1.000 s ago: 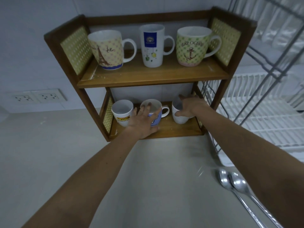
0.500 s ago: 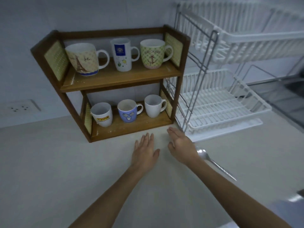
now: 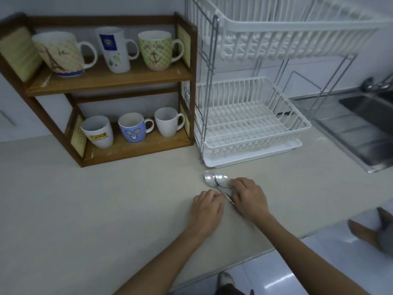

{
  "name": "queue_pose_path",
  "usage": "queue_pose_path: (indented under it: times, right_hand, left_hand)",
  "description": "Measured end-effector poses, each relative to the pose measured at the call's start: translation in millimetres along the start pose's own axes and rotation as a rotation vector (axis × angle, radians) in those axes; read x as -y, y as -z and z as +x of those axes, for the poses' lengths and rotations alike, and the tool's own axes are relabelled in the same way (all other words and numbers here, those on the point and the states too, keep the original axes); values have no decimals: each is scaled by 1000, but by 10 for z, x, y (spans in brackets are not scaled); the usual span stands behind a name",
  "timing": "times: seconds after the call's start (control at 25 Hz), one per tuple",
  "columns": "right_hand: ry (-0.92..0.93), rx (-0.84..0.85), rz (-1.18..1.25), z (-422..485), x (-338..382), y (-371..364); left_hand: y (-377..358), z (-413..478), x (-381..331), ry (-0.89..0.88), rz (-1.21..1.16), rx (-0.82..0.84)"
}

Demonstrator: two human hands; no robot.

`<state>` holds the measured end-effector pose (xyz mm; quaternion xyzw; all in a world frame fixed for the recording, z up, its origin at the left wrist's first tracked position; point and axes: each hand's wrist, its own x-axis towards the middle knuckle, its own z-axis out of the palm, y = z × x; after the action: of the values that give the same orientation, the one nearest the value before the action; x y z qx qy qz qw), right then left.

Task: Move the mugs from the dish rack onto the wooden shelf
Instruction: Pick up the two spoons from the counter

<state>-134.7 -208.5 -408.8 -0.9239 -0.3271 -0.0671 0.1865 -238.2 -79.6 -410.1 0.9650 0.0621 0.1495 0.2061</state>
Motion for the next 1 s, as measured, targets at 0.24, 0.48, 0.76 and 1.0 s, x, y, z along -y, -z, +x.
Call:
queue_pose_path:
  times: [0.24, 0.48, 0.76, 1.0]
  right_hand:
    - [103, 39, -63, -26, -296, 9]
    - [-3, 320, 104, 147, -423, -5]
    - [-139, 549, 408, 364, -496, 176]
    - [14, 478, 615, 751, -634, 892]
  left_hand:
    - [-311, 53, -241, 75, 80, -56]
    - [-385, 62, -325, 406, 190, -110]
    - [-252, 273, -318, 814, -61, 6]
    - [318, 395, -409, 794, -682, 400]
